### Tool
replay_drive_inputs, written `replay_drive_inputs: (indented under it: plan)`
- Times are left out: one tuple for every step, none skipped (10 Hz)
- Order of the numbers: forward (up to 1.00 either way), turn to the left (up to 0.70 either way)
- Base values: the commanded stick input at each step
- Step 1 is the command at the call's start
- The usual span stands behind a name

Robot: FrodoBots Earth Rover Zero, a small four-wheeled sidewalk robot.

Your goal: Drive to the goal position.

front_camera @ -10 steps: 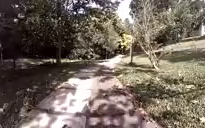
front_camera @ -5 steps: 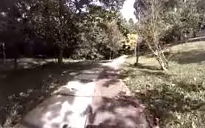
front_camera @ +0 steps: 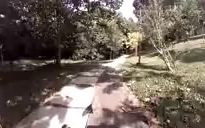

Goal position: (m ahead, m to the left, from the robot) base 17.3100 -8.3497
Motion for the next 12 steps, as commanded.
replay_drive_inputs:
  plan:
    - [0.70,0.00]
    - [0.70,0.00]
    - [0.70,0.00]
    - [0.70,0.00]
    - [0.70,0.00]
    - [0.70,0.00]
    - [0.70,0.00]
    - [0.70,0.00]
    - [0.70,0.00]
    - [0.70,0.00]
    - [0.70,0.00]
    - [0.70,0.00]
